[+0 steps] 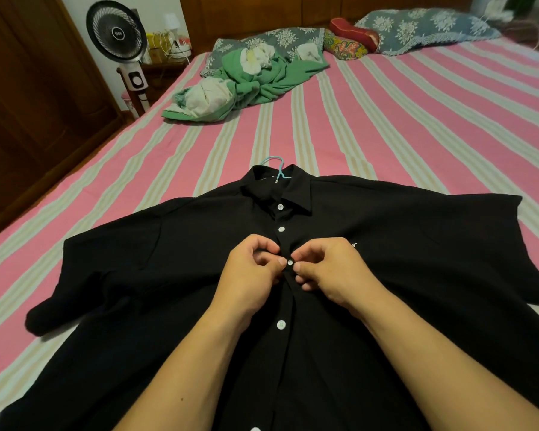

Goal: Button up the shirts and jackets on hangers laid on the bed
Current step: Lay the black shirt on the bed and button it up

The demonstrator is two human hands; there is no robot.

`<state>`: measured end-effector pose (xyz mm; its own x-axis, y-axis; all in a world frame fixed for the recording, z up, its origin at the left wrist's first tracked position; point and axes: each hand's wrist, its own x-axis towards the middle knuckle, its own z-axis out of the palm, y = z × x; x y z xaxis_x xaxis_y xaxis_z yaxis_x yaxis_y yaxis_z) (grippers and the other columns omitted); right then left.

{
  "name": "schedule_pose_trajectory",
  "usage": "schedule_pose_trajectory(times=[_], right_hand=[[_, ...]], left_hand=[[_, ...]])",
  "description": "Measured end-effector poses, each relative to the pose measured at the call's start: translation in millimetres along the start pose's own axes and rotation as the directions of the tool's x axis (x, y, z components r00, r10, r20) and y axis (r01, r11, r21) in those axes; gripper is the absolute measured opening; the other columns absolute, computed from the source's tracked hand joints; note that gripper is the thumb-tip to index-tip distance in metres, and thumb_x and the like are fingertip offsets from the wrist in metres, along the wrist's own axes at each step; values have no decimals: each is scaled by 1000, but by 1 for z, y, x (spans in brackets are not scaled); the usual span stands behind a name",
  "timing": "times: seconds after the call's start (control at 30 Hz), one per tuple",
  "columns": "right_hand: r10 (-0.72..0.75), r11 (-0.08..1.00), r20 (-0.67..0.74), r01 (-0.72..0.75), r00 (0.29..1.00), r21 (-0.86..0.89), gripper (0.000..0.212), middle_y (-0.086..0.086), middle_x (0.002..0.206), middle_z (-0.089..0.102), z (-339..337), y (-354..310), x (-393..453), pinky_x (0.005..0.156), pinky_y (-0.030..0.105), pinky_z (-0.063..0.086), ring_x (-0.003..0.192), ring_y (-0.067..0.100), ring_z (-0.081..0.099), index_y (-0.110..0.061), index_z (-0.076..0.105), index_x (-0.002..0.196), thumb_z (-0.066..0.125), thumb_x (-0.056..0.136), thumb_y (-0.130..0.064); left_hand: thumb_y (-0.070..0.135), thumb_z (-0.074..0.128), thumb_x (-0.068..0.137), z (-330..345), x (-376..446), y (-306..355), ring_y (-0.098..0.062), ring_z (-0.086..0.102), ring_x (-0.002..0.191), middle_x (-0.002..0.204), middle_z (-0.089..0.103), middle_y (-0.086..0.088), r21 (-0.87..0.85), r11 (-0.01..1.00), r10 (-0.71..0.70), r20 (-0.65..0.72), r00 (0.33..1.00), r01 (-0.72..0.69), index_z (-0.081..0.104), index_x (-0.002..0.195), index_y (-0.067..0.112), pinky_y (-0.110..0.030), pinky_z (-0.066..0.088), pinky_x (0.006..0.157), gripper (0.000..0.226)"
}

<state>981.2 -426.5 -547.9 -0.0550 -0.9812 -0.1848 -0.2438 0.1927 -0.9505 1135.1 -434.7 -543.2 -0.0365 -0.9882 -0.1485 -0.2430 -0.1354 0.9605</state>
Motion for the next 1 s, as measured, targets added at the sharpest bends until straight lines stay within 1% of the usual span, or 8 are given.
schedule_pose_trajectory(times=[0.2, 0.4, 0.5, 0.6, 0.7, 0.77, 0.83, 1.0], right_hand=[[-23, 999, 11, 23, 1000, -36, 13, 12, 76, 72, -1, 0, 1, 62, 30, 60, 66, 15, 69, -10, 72, 84, 69, 88, 2], [-50, 994, -59, 44, 997, -98, 23, 7, 73, 71, 4, 4, 3, 62, 35, 62, 65, 22, 71, -21, 69, 79, 66, 89, -1], [-53, 991, -34, 48, 998, -128, 30, 6, 76, 74, 4, 5, 3, 67, 37, 63, 74, 27, 74, -30, 69, 79, 68, 89, -2], [-66, 992, -15, 64, 998, -108, 29, 6, 77, 74, 1, 5, 2, 66, 34, 62, 74, 23, 74, -27, 71, 80, 71, 87, 1], [-96, 984, -23, 91, 995, -154, 21, 5, 75, 73, 0, 4, 2, 61, 32, 62, 70, 20, 72, -23, 73, 78, 73, 86, -3], [-116, 963, -30, 105, 993, -246, 17, 1, 73, 72, 1, 4, 2, 62, 32, 62, 65, 19, 72, -25, 72, 78, 74, 87, -10], [-152, 929, -37, 130, 988, -346, 13, -3, 72, 70, 2, 2, 1, 64, 31, 60, 62, 15, 69, -26, 70, 79, 74, 87, -16], [-217, 892, -63, 171, 974, -418, 14, -7, 68, 66, 5, 2, 2, 69, 34, 57, 64, 7, 61, -27, 65, 74, 72, 82, -17]], left_hand=[[2, 73, 88, 1, 0, -2, -10, 61, 61, 71, 69, -3, -30, 999, -35, -5, 999, 35, 64, 99, 13, -30, 51, 69, 18], [7, 74, 89, 1, -3, 2, -11, 63, 68, 79, 73, -9, 53, 998, 42, 6, 999, -43, 64, 97, 18, -33, 54, 74, 17], [9, 74, 90, 1, -3, 1, -12, 64, 69, 82, 73, -7, 101, 993, 55, -3, 998, -55, 65, 96, 21, -41, 57, 80, 17], [8, 74, 89, -1, -3, 0, -12, 64, 69, 80, 73, -7, 77, 996, 35, 17, 999, -36, 65, 97, 20, -45, 57, 84, 17], [12, 75, 89, -2, -3, 1, -15, 68, 72, 80, 75, -1, 132, 991, 38, 13, 999, -40, 65, 96, 23, -37, 57, 79, 17], [15, 74, 89, -2, -3, 2, -12, 69, 72, 80, 74, 3, 220, 973, 70, -18, 997, -65, 64, 94, 27, -22, 54, 66, 17], [14, 72, 89, -1, -4, 2, -6, 65, 66, 79, 74, 6, 264, 961, 96, -35, 995, -84, 64, 92, 31, -14, 48, 56, 19], [15, 73, 86, -3, -5, 4, -5, 71, 74, 80, 76, 10, 221, 971, 100, -20, 995, -93, 65, 98, 32, -24, 55, 71, 22]])
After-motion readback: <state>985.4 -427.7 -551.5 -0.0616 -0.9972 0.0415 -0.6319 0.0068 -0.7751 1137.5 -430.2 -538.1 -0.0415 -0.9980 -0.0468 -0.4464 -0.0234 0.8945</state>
